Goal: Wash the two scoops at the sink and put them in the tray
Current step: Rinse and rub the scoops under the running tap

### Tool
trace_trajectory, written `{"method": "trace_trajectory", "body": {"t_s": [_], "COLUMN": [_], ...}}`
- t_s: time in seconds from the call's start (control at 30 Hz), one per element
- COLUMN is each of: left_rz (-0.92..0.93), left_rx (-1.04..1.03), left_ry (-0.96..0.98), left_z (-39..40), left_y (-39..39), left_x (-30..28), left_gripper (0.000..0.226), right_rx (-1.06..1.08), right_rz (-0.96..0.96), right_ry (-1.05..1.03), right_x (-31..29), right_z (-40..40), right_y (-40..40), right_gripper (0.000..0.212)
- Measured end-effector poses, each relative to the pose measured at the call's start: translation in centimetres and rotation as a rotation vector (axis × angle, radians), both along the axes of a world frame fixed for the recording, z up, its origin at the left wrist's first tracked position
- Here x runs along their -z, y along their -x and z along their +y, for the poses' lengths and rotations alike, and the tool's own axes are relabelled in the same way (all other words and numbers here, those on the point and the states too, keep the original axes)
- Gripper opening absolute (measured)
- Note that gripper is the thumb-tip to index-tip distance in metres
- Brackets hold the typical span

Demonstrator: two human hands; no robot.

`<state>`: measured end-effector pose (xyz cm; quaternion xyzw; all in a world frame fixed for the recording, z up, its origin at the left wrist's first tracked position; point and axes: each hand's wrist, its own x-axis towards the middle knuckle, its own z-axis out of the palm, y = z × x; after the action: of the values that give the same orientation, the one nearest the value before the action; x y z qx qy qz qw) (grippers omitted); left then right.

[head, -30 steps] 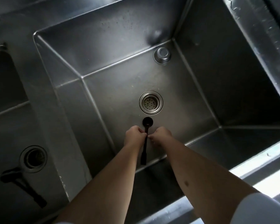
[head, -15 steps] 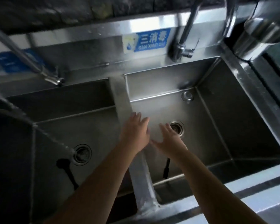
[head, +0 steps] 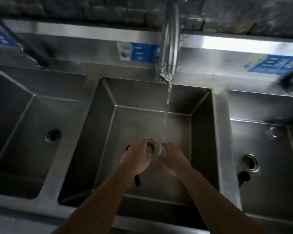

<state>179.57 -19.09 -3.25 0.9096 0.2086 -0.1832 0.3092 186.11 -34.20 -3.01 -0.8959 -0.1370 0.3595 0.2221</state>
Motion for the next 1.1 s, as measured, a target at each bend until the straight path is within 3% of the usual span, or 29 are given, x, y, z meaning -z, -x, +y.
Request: {"method": "trace_trajectory", "body": {"t_s": [0.13, 0.33, 0.43, 0.57, 0.8, 0.93, 1.0, 1.1], "left_rz": [0.2, 0.411, 0.436, 0.335, 0.263, 0.268, 0.245, 0.226], "left_rx": [-0.067, -0.153, -0.326, -0.494, -0.453, -0.445, -0.415, -0.403], "left_ry": [0.081, 0.198, 0.276, 0.363, 0.39, 0.533, 0.601, 0.686], "left_z": [3.7, 6.6, 7.5, 7.7, 7.1, 6.5, 5.5, 3.9], "left_y": [2.7, 4.6, 3.9, 2.7, 2.2, 1.7, 1.2, 0.6], "left_x": [6.0, 15.2, 18.8, 21.7, 22.3, 19.2, 17.2, 13.6], "left_gripper": [0.041, 0.052, 0.052, 0.028, 0.013, 0.005, 0.022, 0.018], "right_rx": [-0.077, -0.002, 0.117, 0.078, 0.162, 0.23, 0.28, 0.42], "right_rz": [0.103, 0.25, 0.297, 0.19, 0.207, 0.277, 0.337, 0.387], "right_ry": [0.093, 0.124, 0.077, 0.091, 0.024, -0.09, -0.152, -0.222], "right_x": [5.4, 13.9, 17.5, 20.7, 20.7, 18.0, 15.7, 11.9], "right_z": [4.1, 8.8, 10.4, 11.9, 11.6, 9.9, 8.6, 6.7], "right_y": [1.4, 3.2, 4.3, 5.3, 5.4, 5.0, 4.7, 4.4], "right_gripper": [0.058, 0.043, 0.035, 0.021, 0.009, 0.036, 0.031, 0.035]}}
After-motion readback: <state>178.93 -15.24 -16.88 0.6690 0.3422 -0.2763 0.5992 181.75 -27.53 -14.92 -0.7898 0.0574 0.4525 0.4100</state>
